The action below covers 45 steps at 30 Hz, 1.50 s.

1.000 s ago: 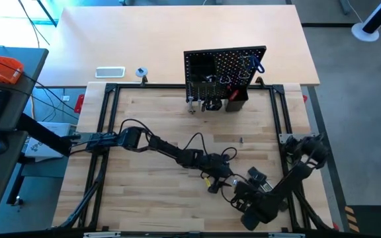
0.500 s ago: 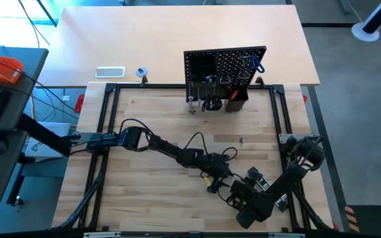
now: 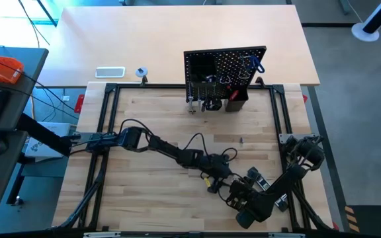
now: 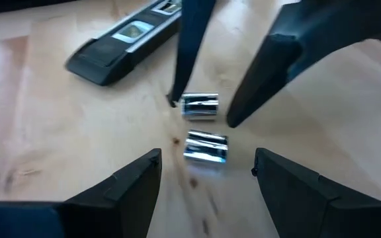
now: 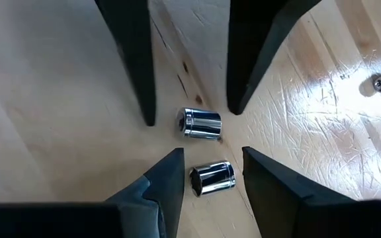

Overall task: Hang tools onto peg board
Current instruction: Put the silver socket into the top black bin on the peg board

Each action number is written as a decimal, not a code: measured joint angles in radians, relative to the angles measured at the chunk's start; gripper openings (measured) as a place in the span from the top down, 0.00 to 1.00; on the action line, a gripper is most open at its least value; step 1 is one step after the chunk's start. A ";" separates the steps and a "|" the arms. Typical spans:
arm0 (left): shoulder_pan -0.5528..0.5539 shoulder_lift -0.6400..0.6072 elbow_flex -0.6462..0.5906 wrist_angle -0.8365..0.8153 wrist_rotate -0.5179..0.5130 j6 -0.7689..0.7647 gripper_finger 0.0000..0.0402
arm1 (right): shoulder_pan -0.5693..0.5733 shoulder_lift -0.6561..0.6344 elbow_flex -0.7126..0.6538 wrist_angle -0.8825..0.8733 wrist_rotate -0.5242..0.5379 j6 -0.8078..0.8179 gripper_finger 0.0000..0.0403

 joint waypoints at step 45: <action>0.021 0.026 0.001 0.038 0.090 0.016 0.43 | 0.043 -0.079 0.001 -0.094 -0.077 0.043 0.66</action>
